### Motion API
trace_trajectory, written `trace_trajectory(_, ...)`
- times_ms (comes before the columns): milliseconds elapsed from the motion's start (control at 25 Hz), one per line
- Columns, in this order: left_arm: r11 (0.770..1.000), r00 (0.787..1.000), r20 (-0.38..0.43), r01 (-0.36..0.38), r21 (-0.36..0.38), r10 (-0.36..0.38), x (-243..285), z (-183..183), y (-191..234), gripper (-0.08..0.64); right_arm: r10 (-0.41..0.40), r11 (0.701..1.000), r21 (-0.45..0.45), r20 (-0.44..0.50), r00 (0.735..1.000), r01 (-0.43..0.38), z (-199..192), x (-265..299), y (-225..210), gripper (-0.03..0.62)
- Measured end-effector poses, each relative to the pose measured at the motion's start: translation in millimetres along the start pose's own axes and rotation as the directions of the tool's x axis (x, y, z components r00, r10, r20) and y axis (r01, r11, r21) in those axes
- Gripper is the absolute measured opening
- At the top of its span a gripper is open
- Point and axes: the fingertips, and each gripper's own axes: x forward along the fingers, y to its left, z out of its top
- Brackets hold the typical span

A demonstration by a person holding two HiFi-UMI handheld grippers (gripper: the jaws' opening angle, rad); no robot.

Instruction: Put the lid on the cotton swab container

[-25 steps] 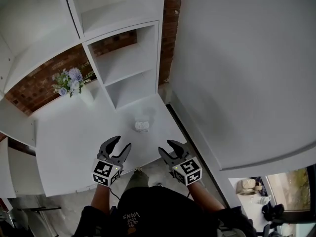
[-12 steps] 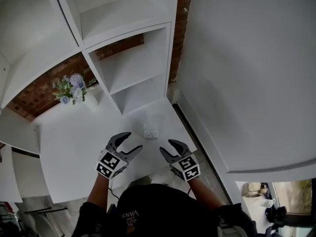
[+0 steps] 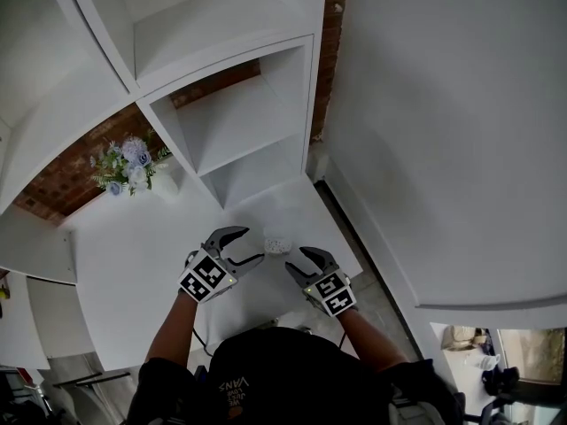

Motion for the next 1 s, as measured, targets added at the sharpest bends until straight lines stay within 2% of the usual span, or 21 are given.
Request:
trace_trajectory(160,0.997,0.997,-0.046,0.066,0.039,-0.064,14,-8,2,0.275,0.013,1.000,-0.010,-0.030,0.999,-0.013,-7,12,0,0.189)
trace_trajectory(360,0.992,0.990,-0.111,0.100,0.074,-0.091,34,-20,5,0.285,0.020,1.000,-0.021,-0.057,0.998,-0.021,-12,23,-5,0.189)
trace_trajectory(560,0.982,0.980,-0.138,0.160,0.102,-0.145,51,-29,-2,0.293,0.027,0.999,-0.023,-0.069,0.997,-0.029,-14,30,-8,0.189)
trace_trajectory(760,0.972,0.970,-0.175,0.193,0.133,-0.169,63,-34,-4,0.295,0.029,0.999,-0.023,-0.078,0.997,-0.031,-16,32,-13,0.189)
trace_trajectory(1000,0.955,0.964,-0.194,0.222,0.197,-0.184,64,-28,-10,0.295,0.040,0.999,-0.026,-0.064,0.997,-0.042,-11,34,-14,0.152)
